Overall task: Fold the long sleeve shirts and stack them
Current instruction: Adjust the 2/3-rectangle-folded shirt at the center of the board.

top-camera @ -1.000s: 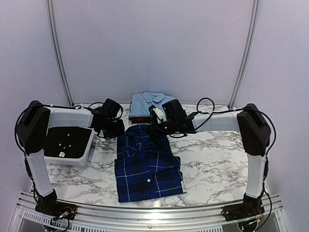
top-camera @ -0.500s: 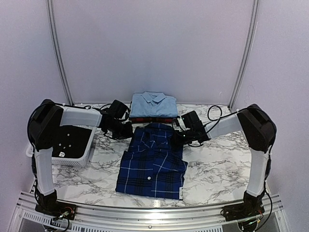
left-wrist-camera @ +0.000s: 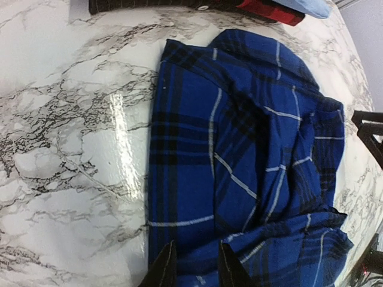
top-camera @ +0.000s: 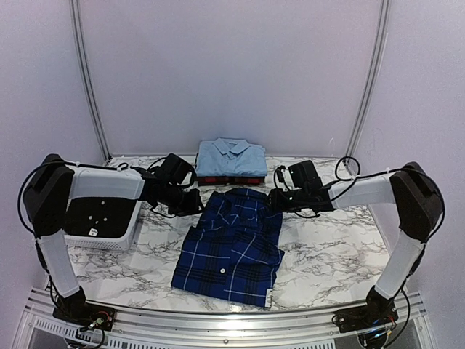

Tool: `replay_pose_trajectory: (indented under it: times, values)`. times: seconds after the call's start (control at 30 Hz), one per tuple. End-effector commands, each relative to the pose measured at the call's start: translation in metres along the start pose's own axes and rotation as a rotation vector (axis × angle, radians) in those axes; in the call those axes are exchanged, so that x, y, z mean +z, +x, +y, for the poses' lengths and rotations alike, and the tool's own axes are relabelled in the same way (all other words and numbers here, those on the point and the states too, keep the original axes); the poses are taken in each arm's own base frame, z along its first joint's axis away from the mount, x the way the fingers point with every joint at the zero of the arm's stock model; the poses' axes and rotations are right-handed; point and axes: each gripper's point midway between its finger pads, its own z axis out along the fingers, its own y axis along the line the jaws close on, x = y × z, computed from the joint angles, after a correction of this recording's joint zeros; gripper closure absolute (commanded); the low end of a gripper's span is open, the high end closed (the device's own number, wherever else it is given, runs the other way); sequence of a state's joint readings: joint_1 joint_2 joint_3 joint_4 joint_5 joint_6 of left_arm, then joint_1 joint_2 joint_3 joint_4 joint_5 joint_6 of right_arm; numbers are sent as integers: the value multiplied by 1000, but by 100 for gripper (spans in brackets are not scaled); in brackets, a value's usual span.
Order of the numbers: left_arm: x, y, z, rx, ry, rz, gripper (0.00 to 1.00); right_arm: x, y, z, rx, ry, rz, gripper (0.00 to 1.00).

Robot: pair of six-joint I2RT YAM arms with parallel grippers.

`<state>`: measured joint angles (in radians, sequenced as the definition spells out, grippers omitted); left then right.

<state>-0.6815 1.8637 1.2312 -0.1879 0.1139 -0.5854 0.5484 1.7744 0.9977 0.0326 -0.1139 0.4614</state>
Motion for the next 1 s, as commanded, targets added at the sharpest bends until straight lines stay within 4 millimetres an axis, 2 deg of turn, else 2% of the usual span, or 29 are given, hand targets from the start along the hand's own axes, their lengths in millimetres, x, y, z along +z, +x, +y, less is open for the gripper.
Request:
replay_pose_trajectory:
  times: [0.0,0.23,0.33,0.47,0.57,0.63,0.7,0.83,0.9,0.97]
  values:
    - [-30,5,-23,68,42,-42,74,-19,-13,7,-3,-45,-47,57]
    - [-40,55,-58,168,134,56,74,0,-2,2,-1,-46,4,61]
    - [-40,83,-65,211,178,131,75,11,4,-18,31,-16,34,65]
    - [-39,121,-70,270,220,223,75,26,0,-59,77,28,44,65]
    - [-33,145,-78,303,242,286,75,44,-9,-72,72,33,71,65]
    - [-28,154,-84,321,241,301,76,47,-17,-70,56,26,69,64]
    - [-26,156,-88,322,229,292,76,36,-22,-62,47,22,64,63]
    - [-20,160,-93,290,230,272,76,-5,-32,-34,-26,32,15,56]
    - [-16,162,-95,275,226,267,76,-23,-22,-15,-71,33,17,53]
    - [-14,165,-98,270,217,250,76,-40,-1,-1,-109,33,35,51]
